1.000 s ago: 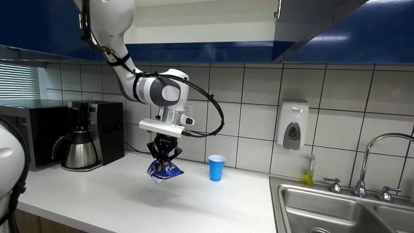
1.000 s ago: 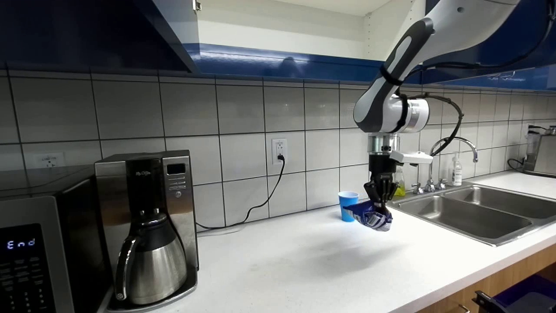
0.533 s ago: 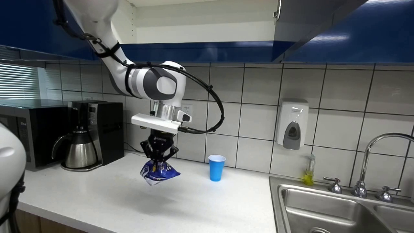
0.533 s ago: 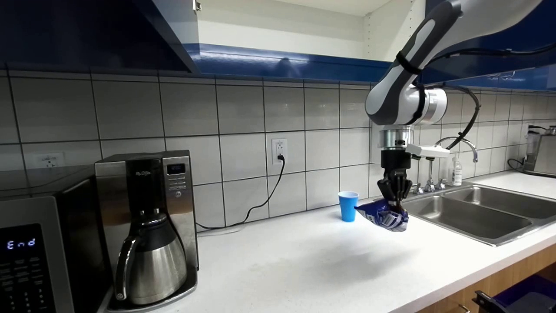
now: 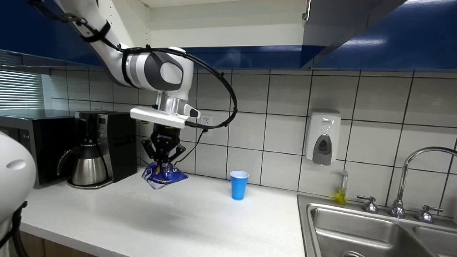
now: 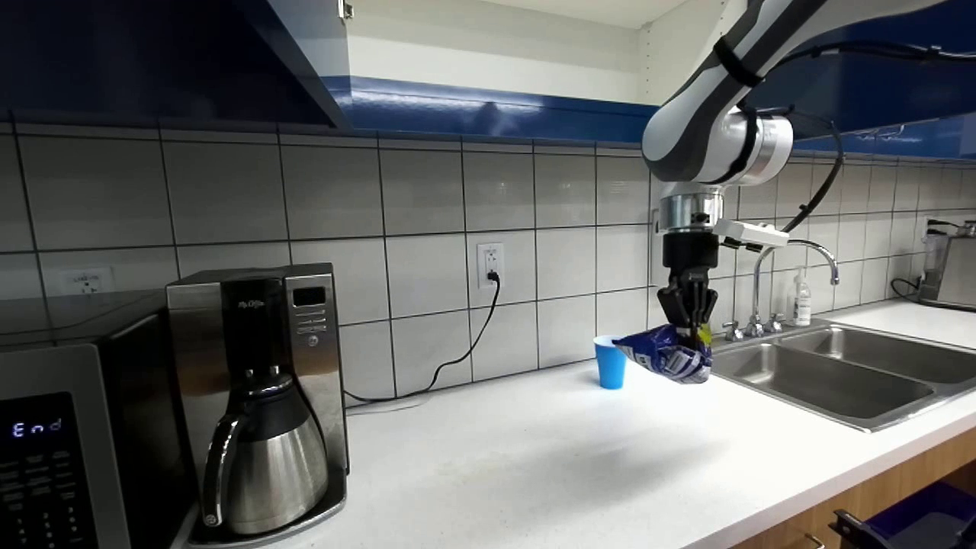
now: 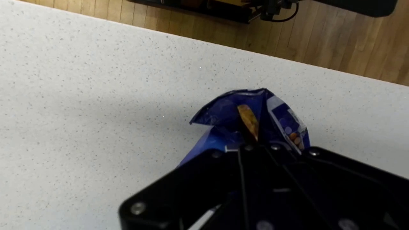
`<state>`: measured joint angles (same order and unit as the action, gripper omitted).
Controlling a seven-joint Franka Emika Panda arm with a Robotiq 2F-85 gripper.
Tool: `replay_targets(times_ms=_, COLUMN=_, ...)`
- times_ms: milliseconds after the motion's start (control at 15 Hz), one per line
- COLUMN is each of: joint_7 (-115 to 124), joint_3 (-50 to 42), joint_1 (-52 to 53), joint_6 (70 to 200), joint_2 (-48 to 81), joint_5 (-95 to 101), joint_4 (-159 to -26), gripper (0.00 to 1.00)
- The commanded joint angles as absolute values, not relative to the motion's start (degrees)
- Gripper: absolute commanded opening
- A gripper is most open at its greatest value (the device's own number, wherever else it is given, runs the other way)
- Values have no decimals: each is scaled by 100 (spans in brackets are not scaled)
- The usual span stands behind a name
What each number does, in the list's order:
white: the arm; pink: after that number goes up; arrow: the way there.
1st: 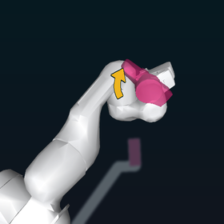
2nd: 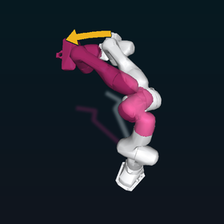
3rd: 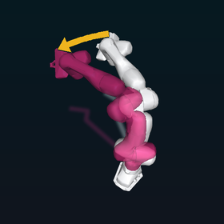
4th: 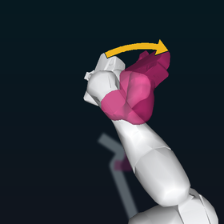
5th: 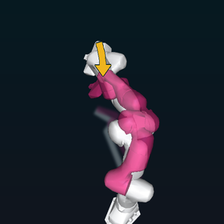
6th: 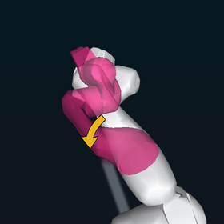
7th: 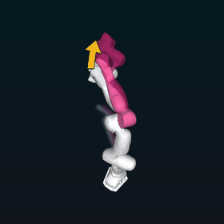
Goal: Put the blue snack packet in the top cabinet
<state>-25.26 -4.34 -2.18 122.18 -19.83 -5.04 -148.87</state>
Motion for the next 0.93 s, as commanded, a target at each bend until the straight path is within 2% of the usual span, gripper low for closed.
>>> replay_targets(times_ms=0, joint_7=-2316, joint_3=-437, joint_1=-18, joint_6=11753, joint_2=-2595, joint_5=-513, joint_4=-14908, gripper=0)
replay_targets(times_ms=867, joint_7=-1762, joint_3=-247, joint_1=546, joint_6=10532, joint_2=-3386, joint_5=-706, joint_4=-14232, gripper=0)
